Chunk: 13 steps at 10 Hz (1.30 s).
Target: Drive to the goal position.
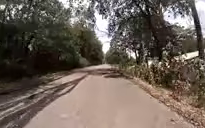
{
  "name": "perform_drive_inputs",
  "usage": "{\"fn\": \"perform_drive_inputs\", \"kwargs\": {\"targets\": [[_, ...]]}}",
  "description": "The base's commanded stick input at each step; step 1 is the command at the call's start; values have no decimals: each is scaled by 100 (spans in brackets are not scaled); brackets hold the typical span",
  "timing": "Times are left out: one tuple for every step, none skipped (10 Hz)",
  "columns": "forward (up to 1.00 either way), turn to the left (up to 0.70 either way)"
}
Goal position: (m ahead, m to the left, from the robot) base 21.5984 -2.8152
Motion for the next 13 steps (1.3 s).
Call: {"fn": "perform_drive_inputs", "kwargs": {"targets": [[70,0],[70,0],[70,0],[70,0],[70,0],[70,0],[70,0],[70,0],[70,0],[70,0],[70,0],[70,0],[70,0]]}}
